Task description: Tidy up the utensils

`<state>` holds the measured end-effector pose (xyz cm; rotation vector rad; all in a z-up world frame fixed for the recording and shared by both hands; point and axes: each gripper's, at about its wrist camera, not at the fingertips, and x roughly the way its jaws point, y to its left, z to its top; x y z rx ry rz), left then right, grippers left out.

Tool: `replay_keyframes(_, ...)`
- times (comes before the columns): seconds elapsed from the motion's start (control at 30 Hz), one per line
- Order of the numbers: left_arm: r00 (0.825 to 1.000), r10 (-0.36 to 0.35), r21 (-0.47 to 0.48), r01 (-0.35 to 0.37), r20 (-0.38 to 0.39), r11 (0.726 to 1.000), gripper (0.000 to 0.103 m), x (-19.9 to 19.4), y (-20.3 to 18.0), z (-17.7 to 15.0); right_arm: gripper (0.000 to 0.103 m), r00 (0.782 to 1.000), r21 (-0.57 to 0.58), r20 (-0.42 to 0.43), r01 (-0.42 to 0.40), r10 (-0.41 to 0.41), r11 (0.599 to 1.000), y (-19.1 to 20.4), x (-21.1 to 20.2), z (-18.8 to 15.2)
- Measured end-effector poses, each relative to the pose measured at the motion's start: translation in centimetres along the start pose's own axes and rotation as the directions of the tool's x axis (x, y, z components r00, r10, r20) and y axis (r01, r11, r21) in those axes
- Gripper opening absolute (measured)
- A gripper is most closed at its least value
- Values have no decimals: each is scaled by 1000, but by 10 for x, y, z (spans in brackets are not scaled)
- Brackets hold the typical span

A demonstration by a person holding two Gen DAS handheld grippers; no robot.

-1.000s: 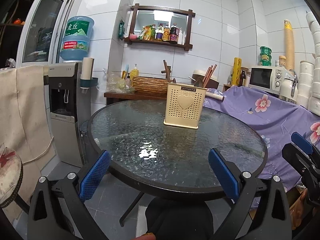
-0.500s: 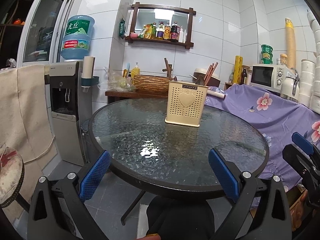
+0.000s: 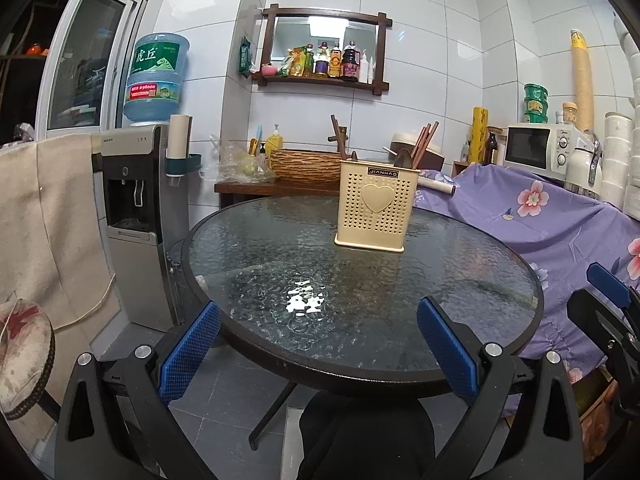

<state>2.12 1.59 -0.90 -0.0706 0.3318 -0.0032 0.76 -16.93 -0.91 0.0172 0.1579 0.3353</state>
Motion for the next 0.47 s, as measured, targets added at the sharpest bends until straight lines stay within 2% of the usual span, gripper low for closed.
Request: replay_keyframes(0.47,999,7,-12,-7,-33,1000,97,4,3,0,97,1000,12,-12,-1,1,1000,-1,3,-1)
